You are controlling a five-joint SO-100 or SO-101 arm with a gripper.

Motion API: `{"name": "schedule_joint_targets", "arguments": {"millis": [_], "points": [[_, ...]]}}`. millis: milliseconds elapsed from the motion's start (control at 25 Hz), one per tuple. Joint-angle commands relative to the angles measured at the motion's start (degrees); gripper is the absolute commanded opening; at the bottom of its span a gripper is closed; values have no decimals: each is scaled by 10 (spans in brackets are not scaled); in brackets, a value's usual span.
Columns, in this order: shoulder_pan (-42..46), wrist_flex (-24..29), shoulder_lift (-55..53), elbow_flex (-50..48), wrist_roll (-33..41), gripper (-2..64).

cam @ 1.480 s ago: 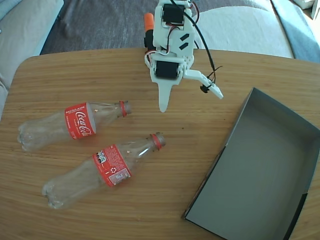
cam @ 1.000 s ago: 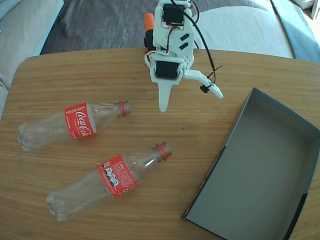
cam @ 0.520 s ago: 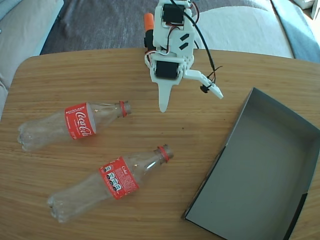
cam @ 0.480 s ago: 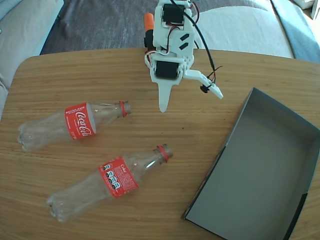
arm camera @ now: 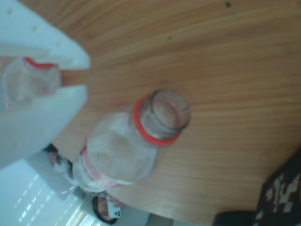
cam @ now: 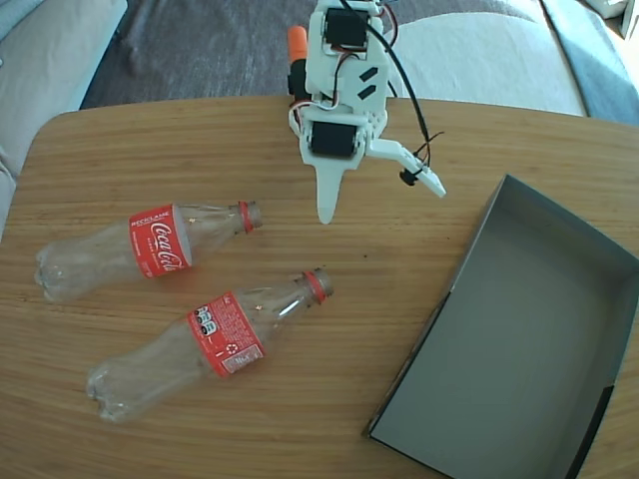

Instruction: Grasp the bottles and put them in the box.

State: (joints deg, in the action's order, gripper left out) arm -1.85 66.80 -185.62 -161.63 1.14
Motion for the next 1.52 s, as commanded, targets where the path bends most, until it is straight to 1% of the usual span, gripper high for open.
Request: {"name": "schedule_joint_targets", "arguments": {"millis": [0,960,1160,1280,1480], "points": [[-2,0,-3,7,-1,-3],[4,-8,-3,4,-4,-2],[4,0,4,22,-1,3],[-1,0,34,61,0,0],[-2,-1,184,168,0,1]]}}
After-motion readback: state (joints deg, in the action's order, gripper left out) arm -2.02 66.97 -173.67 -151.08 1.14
